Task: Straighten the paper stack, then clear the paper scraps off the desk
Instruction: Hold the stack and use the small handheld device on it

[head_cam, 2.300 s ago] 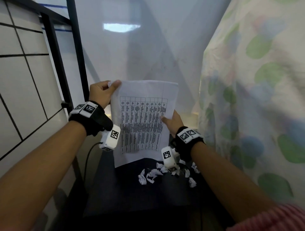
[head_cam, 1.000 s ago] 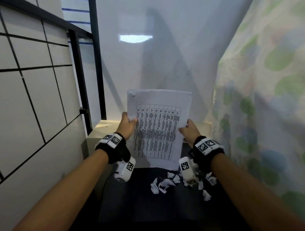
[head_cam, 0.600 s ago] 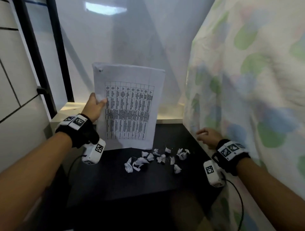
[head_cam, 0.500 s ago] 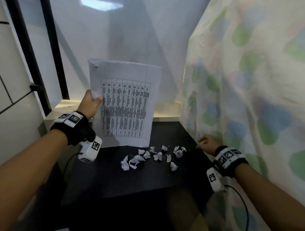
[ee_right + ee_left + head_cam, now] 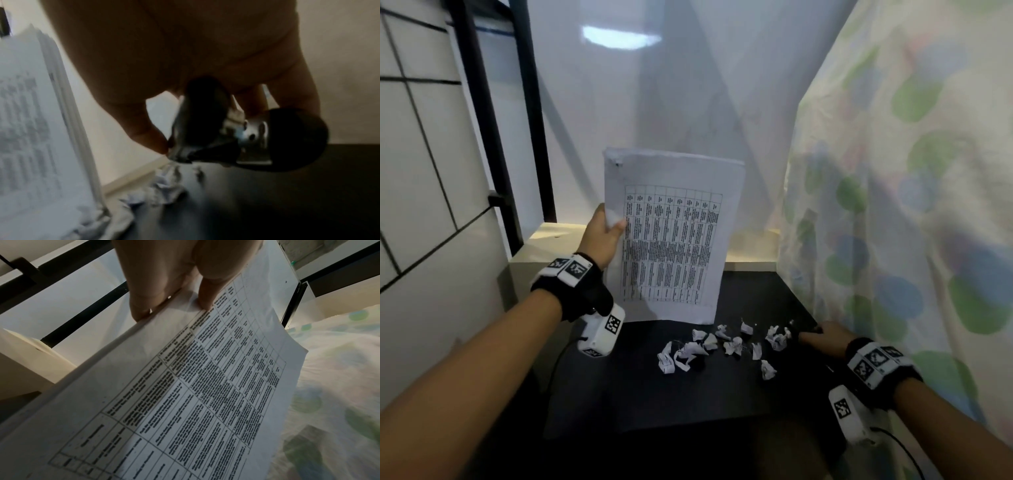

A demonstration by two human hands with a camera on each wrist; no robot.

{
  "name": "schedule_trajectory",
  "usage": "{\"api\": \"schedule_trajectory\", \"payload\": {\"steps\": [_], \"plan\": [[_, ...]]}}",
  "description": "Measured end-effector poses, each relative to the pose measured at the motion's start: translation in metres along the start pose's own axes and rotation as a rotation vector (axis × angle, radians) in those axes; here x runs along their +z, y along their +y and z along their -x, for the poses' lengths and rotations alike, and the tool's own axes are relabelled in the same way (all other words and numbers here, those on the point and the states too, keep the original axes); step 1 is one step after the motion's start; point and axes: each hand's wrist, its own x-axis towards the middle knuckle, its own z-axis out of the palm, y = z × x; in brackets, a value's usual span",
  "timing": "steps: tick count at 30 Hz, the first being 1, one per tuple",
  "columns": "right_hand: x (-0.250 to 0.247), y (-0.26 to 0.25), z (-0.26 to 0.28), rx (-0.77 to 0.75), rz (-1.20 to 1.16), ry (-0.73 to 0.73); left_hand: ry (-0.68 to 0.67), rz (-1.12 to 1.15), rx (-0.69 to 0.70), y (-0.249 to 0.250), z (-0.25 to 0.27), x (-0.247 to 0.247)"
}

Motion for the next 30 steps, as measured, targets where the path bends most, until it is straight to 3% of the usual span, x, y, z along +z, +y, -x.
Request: {"api": "schedule_trajectory", "payload": {"steps": [5, 12, 18, 21, 26, 28, 30], "plan": [[-0.038, -0.061, 0.032, -0.247, -0.157, 0.178, 0.046, -0.032, 0.046, 0.004, 0.006, -0.003], [-0.093, -0.176, 0.112, -0.924, -0.826, 0.623, 0.023, -0.043, 0.029, 0.008, 0.008, -0.007], [-0.085, -0.255, 0.125, -1.017, -1.256, 0.663, -0.013, 0.025, 0.062, 0.003, 0.01, -0.013], [-0.068, -0.274, 0.124, -1.021, -1.284, 0.669, -0.047, 0.065, 0.11, -0.004, 0.012, -0.02], [-0.056, -0.29, 0.119, -1.118, -1.261, 0.61, -0.087, 0.139, 0.05, -0.004, 0.012, -0.019], [-0.057, -0.291, 0.117, -1.22, -1.114, 0.671, -0.088, 0.115, 0.059, -0.004, 0.011, -0.02], [-0.061, -0.289, 0.119, -1.334, -0.808, 0.796, -0.089, 0.097, 0.077, -0.004, 0.011, -0.021]]}}
